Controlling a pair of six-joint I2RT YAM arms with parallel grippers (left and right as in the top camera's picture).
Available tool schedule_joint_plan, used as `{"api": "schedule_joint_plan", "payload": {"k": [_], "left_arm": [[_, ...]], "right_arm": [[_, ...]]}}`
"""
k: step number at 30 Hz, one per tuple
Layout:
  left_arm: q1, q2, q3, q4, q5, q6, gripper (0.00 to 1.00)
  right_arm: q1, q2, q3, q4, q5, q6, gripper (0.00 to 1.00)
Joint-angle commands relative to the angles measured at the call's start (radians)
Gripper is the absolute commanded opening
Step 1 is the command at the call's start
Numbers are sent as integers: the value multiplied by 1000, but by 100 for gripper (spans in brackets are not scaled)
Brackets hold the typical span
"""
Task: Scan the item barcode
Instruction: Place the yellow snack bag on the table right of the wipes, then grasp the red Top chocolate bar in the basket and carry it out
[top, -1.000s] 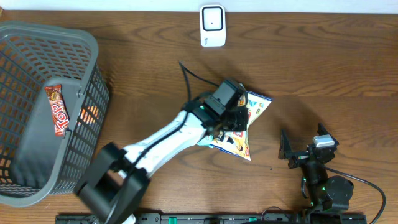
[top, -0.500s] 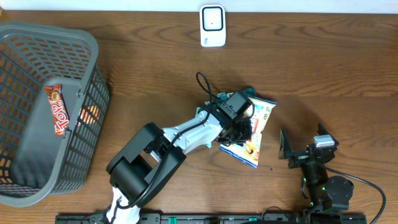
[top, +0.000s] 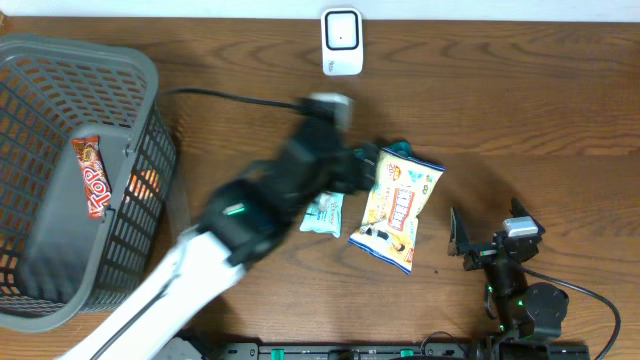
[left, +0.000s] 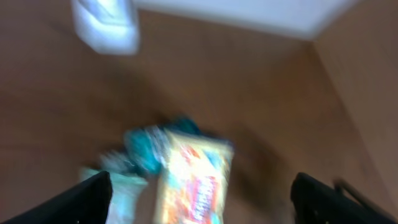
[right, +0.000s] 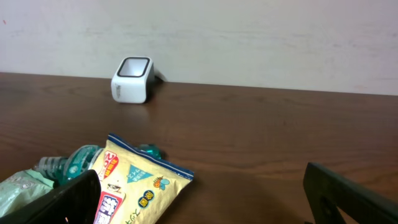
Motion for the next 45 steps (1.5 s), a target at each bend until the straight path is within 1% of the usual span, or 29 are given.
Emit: {"api": "schedule_joint_plan", "payload": {"k": [1,2,3,5,6,7,10,11,12,13,15,17,18,20,22,23,26,35,36,37,38,40,41,42,43,44,45], "left_arm": [[141,-133,52,-38,-247,101,96],[198,-161,66,-55,-272,114,100],[248,-178,77,-73,-285,114,99],[389,-203,106,-120,-314,112,98],[466,-206,120,-144,-315,92,98],[544,-206,134,-172,-311,60,98],[861,-188,142,-233,-313,-104,98],[907,-180,141,-232,-315,-109,98],[997,-151,140,-235,-319,-109,98],[1052,-126,140,-248,-318,-109,98],[1120,-80,138,-280,-319,-106,98],[1169,-24,122,-291,-318,-92,98],[1191,16,112,-290,-318,-65,98],[1209,101,106,-290,-299,31,98],[1211,203,106,-282,-242,185,98],[1211,257,106,-282,-209,239,98],[1211,383,106,-283,-160,282,98],[1211,628,106,-246,-159,301,99],[1211,652,106,-233,-148,321,99],[1211,680,106,-219,-105,366,100],[1211,707,105,-211,-74,386,100],[1211,754,105,-204,-58,386,100],[1211,778,105,-205,-58,386,98],[1211,797,105,-206,-58,386,86],[1211,808,105,-208,-58,389,72],[1211,819,105,-212,-58,391,54],[1211,822,105,-215,-58,391,31]], "right_arm": [[-3,-1,-1,-4,-3,-15,99],[-3,-1,-1,-4,-3,-15,99],[-3,-1,-1,-4,-3,-15,99],[-3,-1,-1,-4,-3,-15,99],[-3,-1,-1,-4,-3,-15,99],[-3,-1,-1,-4,-3,-15,99],[-3,-1,-1,-4,-3,-15,99],[-3,-1,-1,-4,-3,-15,99],[-3,-1,-1,-4,-3,-15,99],[-3,-1,-1,-4,-3,-15,99],[-3,-1,-1,-4,-3,-15,99],[-3,-1,-1,-4,-3,-15,99],[-3,-1,-1,-4,-3,-15,99],[-3,-1,-1,-4,-3,-15,100],[-3,-1,-1,-4,-3,-15,99],[-3,-1,-1,-4,-3,-15,99],[-3,-1,-1,-4,-3,-15,99],[-3,-1,-1,-4,-3,-15,99],[-3,-1,-1,-4,-3,-15,99],[-3,-1,-1,-4,-3,-15,99],[-3,-1,-1,-4,-3,-15,99],[-3,-1,-1,-4,-3,-15,99],[-3,-1,-1,-4,-3,-15,99],[-3,-1,-1,-4,-3,-15,99],[-3,-1,-1,-4,-3,-15,99],[-3,-1,-1,-4,-3,-15,99],[-3,-1,-1,-4,-3,-15,99]]}}
